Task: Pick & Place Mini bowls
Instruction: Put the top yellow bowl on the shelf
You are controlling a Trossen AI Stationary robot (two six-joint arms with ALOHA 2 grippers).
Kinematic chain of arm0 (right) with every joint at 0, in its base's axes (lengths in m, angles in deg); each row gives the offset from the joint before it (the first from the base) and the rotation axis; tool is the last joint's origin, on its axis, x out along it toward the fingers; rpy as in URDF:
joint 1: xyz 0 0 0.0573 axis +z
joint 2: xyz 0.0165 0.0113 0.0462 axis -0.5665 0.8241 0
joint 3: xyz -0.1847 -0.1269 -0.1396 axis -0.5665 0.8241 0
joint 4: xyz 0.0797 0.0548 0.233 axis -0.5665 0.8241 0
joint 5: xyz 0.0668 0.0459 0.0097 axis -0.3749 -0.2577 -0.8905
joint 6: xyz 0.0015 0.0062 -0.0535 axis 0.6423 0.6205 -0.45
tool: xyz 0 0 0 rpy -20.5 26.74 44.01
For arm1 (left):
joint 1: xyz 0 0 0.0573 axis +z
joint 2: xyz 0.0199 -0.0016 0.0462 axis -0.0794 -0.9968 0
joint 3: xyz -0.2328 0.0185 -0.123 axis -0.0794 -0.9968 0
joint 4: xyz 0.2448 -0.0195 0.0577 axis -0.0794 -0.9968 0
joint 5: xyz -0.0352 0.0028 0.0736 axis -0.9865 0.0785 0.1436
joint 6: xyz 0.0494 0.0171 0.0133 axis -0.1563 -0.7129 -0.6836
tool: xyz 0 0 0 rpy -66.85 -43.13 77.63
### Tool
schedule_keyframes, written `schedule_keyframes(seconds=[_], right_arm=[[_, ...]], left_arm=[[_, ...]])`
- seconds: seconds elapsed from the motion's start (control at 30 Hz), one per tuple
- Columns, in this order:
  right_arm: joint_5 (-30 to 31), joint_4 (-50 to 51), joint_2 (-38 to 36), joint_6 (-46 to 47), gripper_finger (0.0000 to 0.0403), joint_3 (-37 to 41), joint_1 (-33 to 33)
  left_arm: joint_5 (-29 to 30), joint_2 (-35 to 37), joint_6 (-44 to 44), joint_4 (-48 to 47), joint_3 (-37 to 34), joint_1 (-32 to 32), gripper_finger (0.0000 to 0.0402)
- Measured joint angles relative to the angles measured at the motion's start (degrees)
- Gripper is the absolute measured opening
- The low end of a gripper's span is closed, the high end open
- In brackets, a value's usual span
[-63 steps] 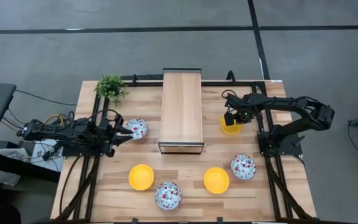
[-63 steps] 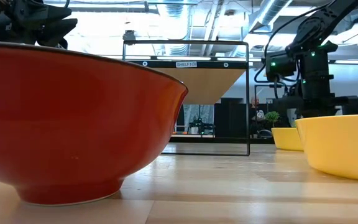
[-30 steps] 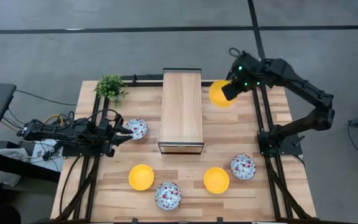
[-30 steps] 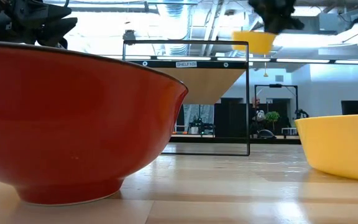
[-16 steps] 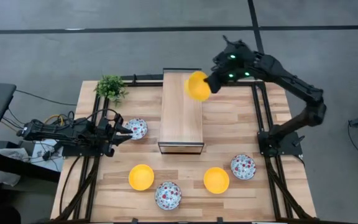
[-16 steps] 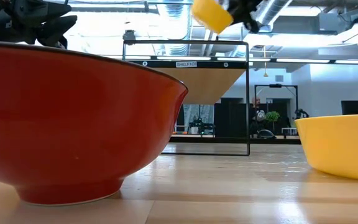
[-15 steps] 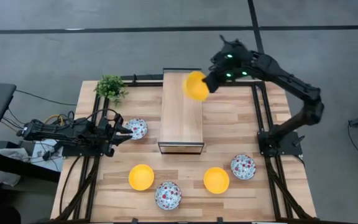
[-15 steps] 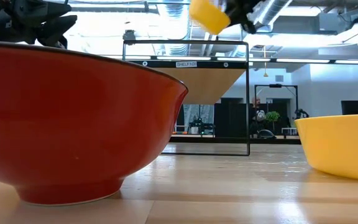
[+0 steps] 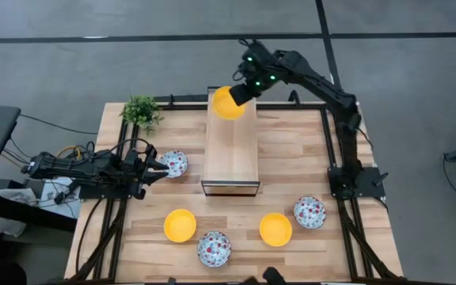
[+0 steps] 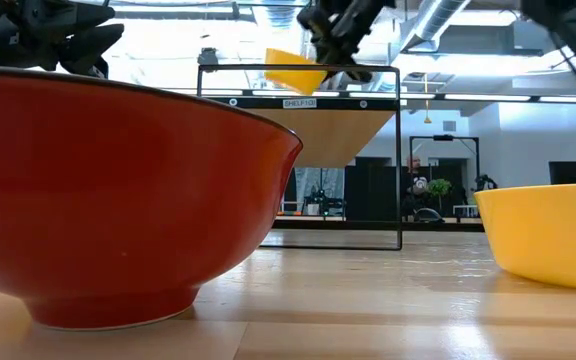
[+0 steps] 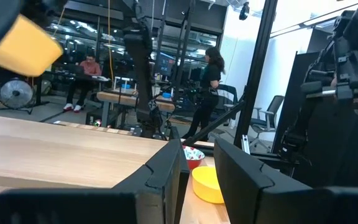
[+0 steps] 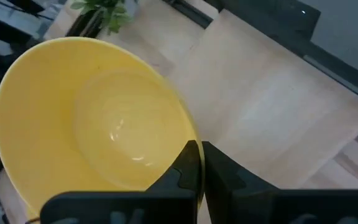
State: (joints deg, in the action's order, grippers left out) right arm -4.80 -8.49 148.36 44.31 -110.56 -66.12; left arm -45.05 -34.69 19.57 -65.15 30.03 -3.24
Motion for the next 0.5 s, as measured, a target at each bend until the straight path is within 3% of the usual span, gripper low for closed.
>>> schedule_keyframes(seconds=[0.3, 0.5], right_arm=[[2.85, 6.9, 7.28, -0.46, 0.0, -1.45, -3.78], [2.91, 4.99, 7.66, -0.51, 0.0, -1.47, -4.85]], left_arm=[[0.0, 0.0, -0.02, 0.04, 0.0, 0.0, 0.0099], [0.0, 0.0, -0.02, 0.09, 0.0, 0.0, 0.0099]])
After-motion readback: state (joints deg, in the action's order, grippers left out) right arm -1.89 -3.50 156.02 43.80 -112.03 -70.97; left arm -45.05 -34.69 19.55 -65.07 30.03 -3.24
